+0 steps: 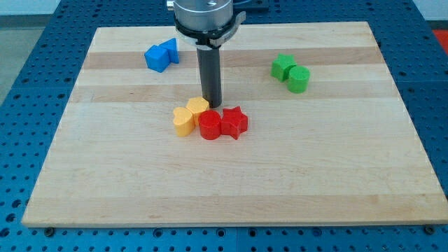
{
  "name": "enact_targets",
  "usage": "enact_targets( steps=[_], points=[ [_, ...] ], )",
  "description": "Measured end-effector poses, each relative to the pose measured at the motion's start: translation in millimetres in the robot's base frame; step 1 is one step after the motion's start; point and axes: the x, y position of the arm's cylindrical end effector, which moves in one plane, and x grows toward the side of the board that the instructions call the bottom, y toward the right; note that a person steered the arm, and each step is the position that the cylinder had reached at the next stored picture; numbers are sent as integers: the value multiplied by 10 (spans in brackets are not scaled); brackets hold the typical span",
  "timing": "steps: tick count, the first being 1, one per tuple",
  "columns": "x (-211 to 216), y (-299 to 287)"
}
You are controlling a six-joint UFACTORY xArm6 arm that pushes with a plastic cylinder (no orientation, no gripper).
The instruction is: Move your arm to the top left
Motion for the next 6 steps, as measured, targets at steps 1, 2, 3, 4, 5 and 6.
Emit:
enact_targets(
  steps=[1,2,3,4,5,6],
  points=[
    [-63,264],
    [-49,416],
    [-73,302],
    [-232,-272],
    [-311,-973],
    [-505,-1707]
  ],
)
